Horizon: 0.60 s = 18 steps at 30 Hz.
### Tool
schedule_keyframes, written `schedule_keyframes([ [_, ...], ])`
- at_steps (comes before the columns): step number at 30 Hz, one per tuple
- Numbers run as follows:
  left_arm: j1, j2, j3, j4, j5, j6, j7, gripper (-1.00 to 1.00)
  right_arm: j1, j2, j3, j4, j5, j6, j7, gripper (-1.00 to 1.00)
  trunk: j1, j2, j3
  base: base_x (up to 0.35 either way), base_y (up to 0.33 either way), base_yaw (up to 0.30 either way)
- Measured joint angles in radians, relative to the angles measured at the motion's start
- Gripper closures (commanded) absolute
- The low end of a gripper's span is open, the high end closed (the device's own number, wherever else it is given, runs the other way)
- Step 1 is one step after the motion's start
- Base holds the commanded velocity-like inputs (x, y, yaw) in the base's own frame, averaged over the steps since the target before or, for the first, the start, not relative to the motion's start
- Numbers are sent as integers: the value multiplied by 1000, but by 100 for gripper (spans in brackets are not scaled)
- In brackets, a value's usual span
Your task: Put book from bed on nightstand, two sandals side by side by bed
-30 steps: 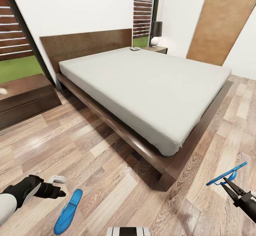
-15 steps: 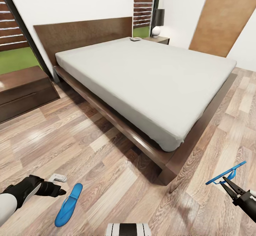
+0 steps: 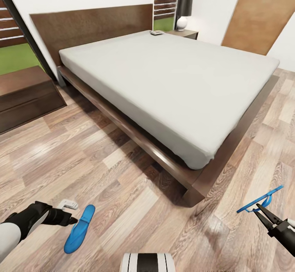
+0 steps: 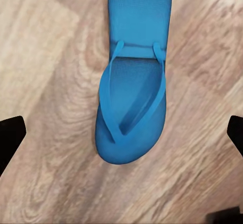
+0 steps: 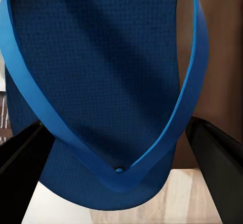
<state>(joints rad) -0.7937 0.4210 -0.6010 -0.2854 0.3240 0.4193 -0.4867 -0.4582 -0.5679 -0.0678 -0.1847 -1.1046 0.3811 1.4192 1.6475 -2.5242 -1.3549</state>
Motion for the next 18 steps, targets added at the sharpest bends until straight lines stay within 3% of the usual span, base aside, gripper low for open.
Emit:
schedule_keyframes([
  [18, -1, 8, 0, -46, -7, -37, 1, -100, 0, 0, 0, -1, 1, -1, 0, 100, 8, -4, -70, 0, 0, 0],
])
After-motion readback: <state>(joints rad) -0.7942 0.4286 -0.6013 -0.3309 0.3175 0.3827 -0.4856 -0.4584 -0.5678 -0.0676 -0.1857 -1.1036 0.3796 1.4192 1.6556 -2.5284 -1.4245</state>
